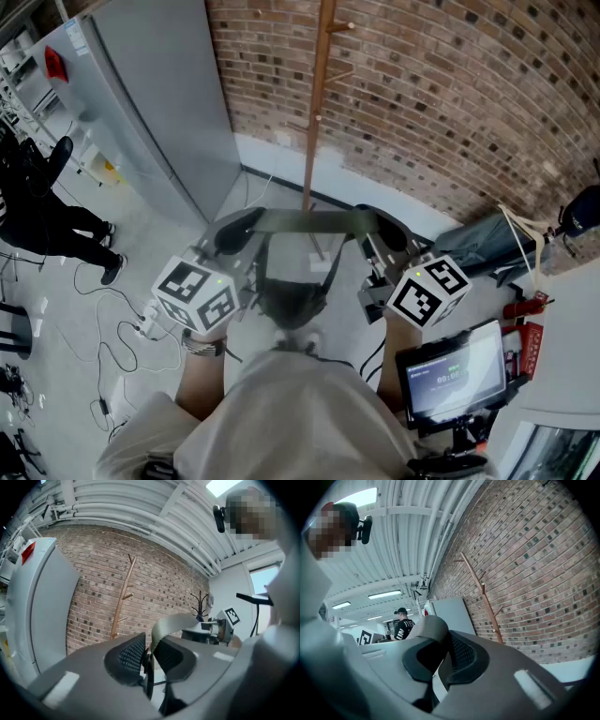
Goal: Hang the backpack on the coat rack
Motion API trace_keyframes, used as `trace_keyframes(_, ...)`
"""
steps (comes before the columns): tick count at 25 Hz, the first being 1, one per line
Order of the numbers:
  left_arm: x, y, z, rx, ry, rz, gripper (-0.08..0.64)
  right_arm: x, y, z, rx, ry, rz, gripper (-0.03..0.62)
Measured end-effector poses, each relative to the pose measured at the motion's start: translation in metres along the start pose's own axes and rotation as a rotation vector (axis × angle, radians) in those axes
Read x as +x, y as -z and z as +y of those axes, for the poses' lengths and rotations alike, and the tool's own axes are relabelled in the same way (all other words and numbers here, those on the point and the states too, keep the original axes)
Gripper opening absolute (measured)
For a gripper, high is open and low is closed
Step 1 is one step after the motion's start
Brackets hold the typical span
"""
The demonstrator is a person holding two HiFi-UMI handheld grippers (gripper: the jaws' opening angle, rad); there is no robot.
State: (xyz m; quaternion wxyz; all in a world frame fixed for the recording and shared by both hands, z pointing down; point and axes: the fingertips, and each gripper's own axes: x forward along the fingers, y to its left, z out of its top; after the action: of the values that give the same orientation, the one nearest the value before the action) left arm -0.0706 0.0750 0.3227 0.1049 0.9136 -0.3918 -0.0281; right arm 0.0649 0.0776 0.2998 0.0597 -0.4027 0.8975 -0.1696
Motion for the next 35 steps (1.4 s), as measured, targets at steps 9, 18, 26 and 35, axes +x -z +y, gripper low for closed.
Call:
trace_keyframes(9, -0.013, -0.003, -0.001, -0.020, -0.015, -0.034, 0.048, -0.004, 0.012, 0.017, -0.011, -0.020, 0.012, 0.008)
trace_keyframes(18, 0.000, -0.005, 0.000, -0.011, 0.059, -0.033, 0.048, -0.003, 0.001, 0.005, 0.015, 0.078, -0.052, 0.008)
trace_keyframes(26, 0.007, 0.006, 0.015, -0.012, 0.107, 0.000, 0.048, 0.005, 0.008, -0.007, 0.065, 0.164, -0.093, 0.008)
trace_keyframes(35, 0.018, 0.011, 0.041, -0.050, 0.103, 0.002, 0.037, 0.026, 0.014, -0.017, 0.091, 0.192, -0.104, 0.008)
